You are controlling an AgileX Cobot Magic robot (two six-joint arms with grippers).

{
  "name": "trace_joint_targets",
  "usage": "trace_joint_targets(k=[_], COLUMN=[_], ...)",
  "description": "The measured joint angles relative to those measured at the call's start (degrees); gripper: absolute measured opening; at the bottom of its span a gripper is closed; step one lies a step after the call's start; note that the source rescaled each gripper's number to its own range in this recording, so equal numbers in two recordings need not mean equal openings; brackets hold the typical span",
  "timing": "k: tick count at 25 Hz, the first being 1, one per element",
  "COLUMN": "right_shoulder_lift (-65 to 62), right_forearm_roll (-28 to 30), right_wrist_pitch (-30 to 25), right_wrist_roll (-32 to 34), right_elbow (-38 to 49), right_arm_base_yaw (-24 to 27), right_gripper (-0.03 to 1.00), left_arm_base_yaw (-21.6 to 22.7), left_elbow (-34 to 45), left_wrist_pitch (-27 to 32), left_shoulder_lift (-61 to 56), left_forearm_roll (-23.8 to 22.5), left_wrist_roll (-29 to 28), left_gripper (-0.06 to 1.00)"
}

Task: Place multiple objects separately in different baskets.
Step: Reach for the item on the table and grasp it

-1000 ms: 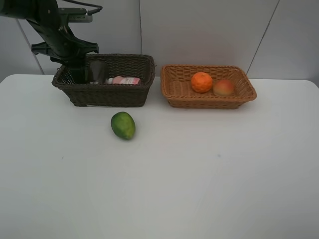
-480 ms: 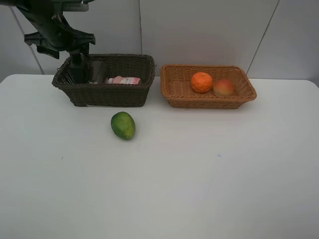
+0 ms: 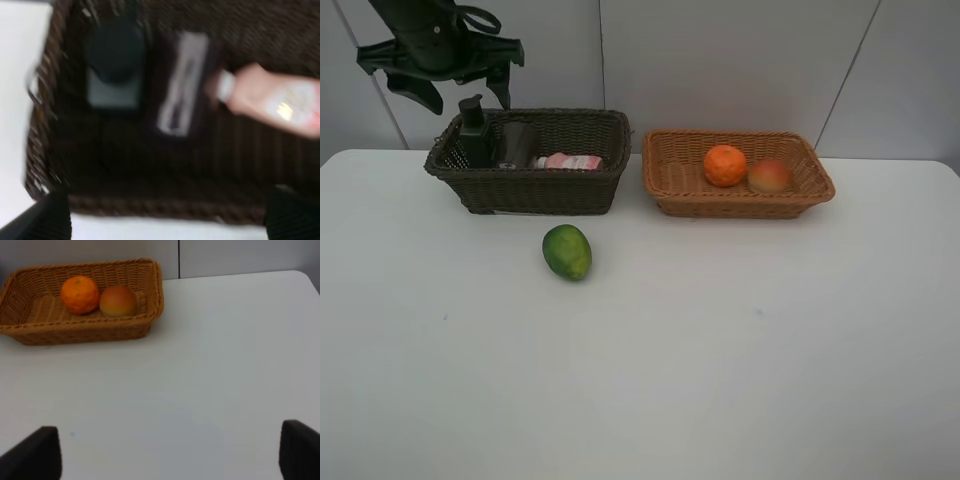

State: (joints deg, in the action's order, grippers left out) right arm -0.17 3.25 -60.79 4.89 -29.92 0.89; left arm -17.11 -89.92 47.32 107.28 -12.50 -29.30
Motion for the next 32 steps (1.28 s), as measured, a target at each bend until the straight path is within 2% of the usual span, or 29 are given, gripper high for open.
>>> trace_joint_targets(k=[9, 16, 22, 32], right_shoulder_lift=[0.0, 0.0, 0.0, 0.0], right_forearm_roll=[0.0, 0.0, 0.0, 0.0], right_wrist_pitch=[0.0, 0.0, 0.0, 0.0], right_wrist_roll=[0.0, 0.0, 0.0, 0.0], right_elbow=[0.0, 0.0, 0.0, 0.0], right_arm_base_yaw=[0.0, 0.0, 0.0, 0.0], right_gripper=[0.88, 0.88, 0.88, 0.88], left_arm_base_yaw=[-9.3, -16.9, -19.6, -19.7], left_elbow=[0.1, 0.1, 0.1, 0.1], left_wrist_pitch=[12.8, 15.6, 16.5, 17.3], left_shoulder_lift=[-0.9, -0.9, -0.9, -0.9], left_forearm_roll=[1.2, 1.3, 1.0, 1.0], left_wrist_roll=[-10.0, -16.3, -18.7, -20.5], left_gripper=[0.99, 0.99, 0.99, 0.99])
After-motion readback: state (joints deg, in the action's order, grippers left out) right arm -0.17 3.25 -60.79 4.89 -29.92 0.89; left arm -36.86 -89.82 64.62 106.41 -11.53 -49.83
